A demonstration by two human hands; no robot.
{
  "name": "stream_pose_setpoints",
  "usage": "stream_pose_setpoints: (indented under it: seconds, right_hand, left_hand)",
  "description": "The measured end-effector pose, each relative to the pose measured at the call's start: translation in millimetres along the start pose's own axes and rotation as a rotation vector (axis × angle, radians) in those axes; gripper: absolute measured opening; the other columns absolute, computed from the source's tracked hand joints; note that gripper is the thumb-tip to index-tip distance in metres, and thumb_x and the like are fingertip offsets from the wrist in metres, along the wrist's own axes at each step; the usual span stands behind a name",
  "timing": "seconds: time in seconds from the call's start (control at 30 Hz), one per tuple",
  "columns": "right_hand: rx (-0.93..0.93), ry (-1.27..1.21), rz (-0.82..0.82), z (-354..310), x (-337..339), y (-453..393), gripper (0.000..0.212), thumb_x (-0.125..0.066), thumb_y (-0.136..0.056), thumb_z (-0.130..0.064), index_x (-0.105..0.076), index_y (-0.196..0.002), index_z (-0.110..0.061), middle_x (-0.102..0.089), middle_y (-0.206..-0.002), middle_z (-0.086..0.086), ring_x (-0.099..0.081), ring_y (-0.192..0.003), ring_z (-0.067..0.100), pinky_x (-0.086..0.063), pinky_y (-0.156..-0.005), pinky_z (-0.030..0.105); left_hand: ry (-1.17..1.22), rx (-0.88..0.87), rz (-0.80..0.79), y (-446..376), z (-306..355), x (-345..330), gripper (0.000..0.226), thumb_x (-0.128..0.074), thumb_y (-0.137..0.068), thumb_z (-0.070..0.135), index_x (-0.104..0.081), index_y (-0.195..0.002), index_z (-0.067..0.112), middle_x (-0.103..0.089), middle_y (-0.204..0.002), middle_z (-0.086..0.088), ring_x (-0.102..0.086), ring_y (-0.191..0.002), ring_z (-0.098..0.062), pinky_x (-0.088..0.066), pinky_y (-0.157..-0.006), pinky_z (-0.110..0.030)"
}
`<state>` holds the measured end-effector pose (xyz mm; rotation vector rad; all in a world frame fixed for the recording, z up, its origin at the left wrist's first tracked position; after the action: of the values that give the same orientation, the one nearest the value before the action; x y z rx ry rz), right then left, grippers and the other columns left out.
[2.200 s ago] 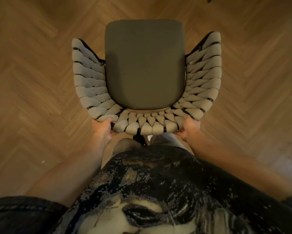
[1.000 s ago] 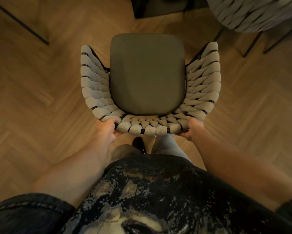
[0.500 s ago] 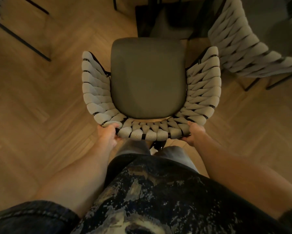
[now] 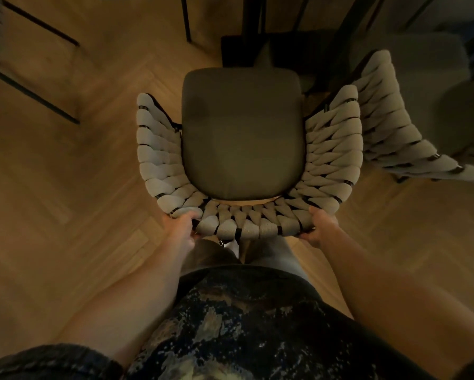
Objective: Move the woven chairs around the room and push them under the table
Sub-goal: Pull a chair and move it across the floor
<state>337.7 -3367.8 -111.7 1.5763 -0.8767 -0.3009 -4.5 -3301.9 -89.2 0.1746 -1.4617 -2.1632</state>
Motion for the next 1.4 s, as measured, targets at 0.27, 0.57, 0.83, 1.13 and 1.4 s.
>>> stream_pose_setpoints:
  seconds: [0.27,0.57,0.83,1.13,1.4]
  right_hand:
    - [0.044,0.033,-0.030,-53.3,-23.0,-6.2,0.048,-0.061,-0.101,-0.021,-0.042,-0.146,-0.020,-0.056,-0.138,0.014,-0.060,-0.121,0.044,-0.057,-0.074,0.068]
    - [0.085,0.094,-0.034,-89.8,-45.1,-6.2,0.044,-0.058,-0.103,-0.018,-0.044,-0.144,-0.020,-0.062,-0.132,0.013,-0.064,-0.116,0.041,-0.057,-0.049,0.051]
    - [0.082,0.066,-0.069,-94.0,-51.0,-2.9,0.039,-0.059,-0.102,-0.018,-0.047,-0.139,-0.023,-0.065,-0.126,0.011,-0.067,-0.110,0.040,-0.060,-0.054,0.054]
    - [0.069,0.060,-0.054,-93.5,-48.3,-2.2,0.037,-0.057,-0.104,-0.017,-0.045,-0.138,-0.023,-0.064,-0.127,0.013,-0.066,-0.112,0.041,-0.059,-0.065,0.060]
    - [0.076,0.062,-0.036,-93.9,-47.9,-3.8,0.039,-0.056,-0.103,-0.014,-0.045,-0.140,-0.021,-0.063,-0.130,0.013,-0.065,-0.113,0.040,-0.058,-0.062,0.056]
  left_hand:
    - [0.044,-0.017,-0.016,-0.4,26.4,-42.2,0.053,-0.062,-0.090,-0.008,-0.041,-0.125,0.025,-0.055,-0.112,-0.010,-0.059,-0.109,-0.035,-0.054,-0.077,-0.060]
    - [0.011,-0.055,-0.045,-12.7,62.6,-72.7,0.059,-0.065,-0.088,-0.007,-0.042,-0.134,0.022,-0.060,-0.113,-0.008,-0.061,-0.107,-0.037,-0.056,-0.075,-0.065]
    - [0.006,-0.045,-0.006,-18.8,67.9,-74.0,0.057,-0.066,-0.088,-0.005,-0.046,-0.132,0.025,-0.060,-0.115,-0.009,-0.062,-0.105,-0.036,-0.058,-0.062,-0.055]
    - [0.025,0.017,0.021,-15.9,55.1,-69.6,0.056,-0.061,-0.094,-0.001,-0.042,-0.144,0.017,-0.057,-0.125,-0.017,-0.062,-0.092,-0.031,-0.053,-0.060,-0.050]
    - [0.025,-0.028,0.042,-17.1,57.3,-69.2,0.060,-0.064,-0.090,-0.004,-0.043,-0.138,0.024,-0.058,-0.127,-0.015,-0.061,-0.111,-0.038,-0.055,-0.061,-0.048]
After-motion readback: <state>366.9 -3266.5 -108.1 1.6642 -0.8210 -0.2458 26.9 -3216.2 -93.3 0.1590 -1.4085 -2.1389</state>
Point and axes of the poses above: each hand's wrist, its own y-axis away from the middle knuckle, its own x-axis out of the back of the hand, z = x × y, the point moved 6 cm from there along -y, towards the middle knuckle
